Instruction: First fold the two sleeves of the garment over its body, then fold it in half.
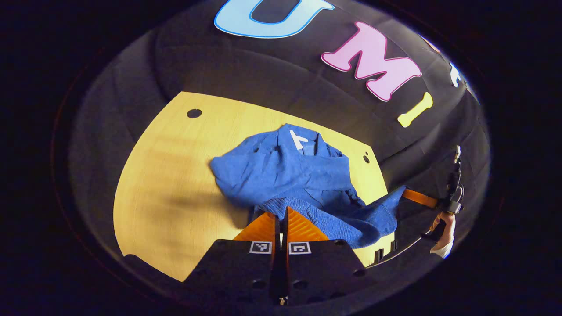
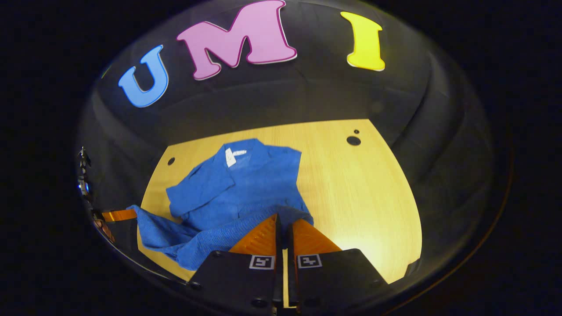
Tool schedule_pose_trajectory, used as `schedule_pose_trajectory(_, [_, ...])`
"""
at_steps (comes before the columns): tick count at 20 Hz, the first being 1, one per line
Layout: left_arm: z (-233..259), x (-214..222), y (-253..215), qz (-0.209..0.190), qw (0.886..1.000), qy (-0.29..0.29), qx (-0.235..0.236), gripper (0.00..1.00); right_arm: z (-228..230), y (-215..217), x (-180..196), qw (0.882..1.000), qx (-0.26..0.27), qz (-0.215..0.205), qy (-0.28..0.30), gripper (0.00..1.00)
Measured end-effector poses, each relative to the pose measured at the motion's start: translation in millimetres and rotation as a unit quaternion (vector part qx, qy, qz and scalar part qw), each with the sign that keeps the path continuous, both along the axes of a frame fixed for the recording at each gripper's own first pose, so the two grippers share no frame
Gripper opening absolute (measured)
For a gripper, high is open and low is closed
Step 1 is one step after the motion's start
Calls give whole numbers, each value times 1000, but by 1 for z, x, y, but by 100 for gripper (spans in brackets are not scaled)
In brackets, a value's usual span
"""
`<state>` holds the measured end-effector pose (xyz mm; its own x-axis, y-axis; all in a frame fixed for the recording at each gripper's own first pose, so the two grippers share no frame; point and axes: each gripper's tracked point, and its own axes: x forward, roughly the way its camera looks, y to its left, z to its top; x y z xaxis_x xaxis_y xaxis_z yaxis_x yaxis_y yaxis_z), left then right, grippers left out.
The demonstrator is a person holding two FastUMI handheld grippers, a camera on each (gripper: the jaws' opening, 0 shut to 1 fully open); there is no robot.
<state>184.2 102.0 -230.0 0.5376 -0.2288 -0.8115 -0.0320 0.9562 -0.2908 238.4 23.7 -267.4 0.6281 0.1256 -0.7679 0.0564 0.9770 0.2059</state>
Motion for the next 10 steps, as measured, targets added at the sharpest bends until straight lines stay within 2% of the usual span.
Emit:
schedule_pose_trajectory(4, [-9, 83, 18, 61, 998, -3, 5, 0, -11, 2, 108, 999, 18, -3, -26, 5])
schedule_pose_trajectory(5, [-16, 104, 26, 73, 997, -1, 17, 0, -21, 2, 135, 999, 21, -4, -28, 0])
schedule_pose_trajectory(6, [-31, 124, 34, 79, 997, 6, 27, 0, -33, 4, 159, 999, 29, -5, -23, 5])
schedule_pose_trajectory(7, [-49, 145, 48, 88, 995, 23, 35, 0, -54, 8, 187, 999, 37, -10, -22, 5])
schedule_pose_trajectory(8, [-62, 155, 57, 103, 993, 47, 42, 0, -74, 8, 206, 999, 39, -12, -9, 0])
schedule_pose_trajectory(9, [-76, 164, 65, 120, 989, 70, 45, 0, -99, 6, 220, 999, 33, -9, 14, 4])
schedule_pose_trajectory(10, [-88, 171, 68, 129, 988, 78, 43, 0, -119, 6, 230, 999, 30, -8, 27, 4])
